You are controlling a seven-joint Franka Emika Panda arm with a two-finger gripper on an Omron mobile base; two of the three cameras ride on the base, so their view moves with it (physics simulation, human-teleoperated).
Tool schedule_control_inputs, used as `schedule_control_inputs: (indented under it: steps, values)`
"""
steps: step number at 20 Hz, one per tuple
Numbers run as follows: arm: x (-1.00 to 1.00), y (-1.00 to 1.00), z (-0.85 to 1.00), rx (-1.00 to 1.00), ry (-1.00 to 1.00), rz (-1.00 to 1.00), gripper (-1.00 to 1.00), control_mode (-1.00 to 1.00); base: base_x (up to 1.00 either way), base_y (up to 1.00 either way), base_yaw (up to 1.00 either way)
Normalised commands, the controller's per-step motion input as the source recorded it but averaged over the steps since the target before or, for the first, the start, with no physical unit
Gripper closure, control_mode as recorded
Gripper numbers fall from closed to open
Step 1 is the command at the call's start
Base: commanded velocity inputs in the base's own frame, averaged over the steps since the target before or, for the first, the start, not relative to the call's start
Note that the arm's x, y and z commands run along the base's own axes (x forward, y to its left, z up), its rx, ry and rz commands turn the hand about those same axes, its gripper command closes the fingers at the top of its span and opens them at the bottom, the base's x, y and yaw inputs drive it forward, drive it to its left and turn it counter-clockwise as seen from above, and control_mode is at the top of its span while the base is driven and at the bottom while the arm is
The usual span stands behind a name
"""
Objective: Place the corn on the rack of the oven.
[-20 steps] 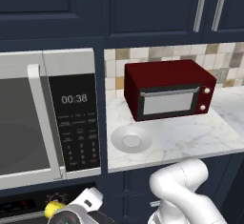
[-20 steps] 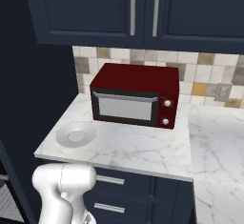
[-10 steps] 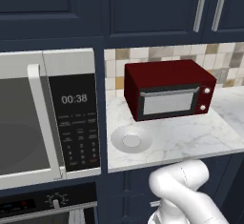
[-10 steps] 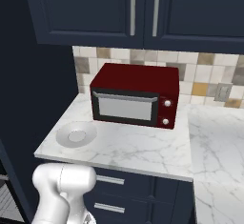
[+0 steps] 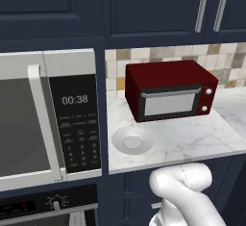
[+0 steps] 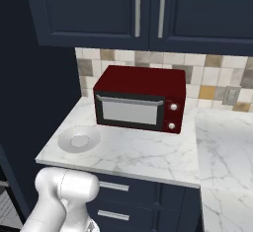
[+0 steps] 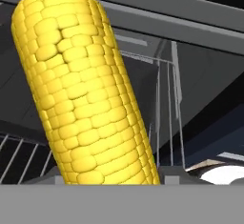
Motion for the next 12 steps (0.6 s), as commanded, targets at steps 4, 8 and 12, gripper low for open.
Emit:
schedule_control_inputs:
  steps: [4,8,12]
  values:
    - [0.27,0.29,-0.41,0.08,0.00,-0.19,1.00,-1.00,0.00,0.00,0.00]
    - [0.07,0.40,-0.01,-0.02,0.00,-0.15,1.00,-1.00,0.00,0.00,0.00]
    - [0.18,0.20,-0.01,-0.04,0.03,-0.06,1.00,-1.00,0.00,0.00,0.00]
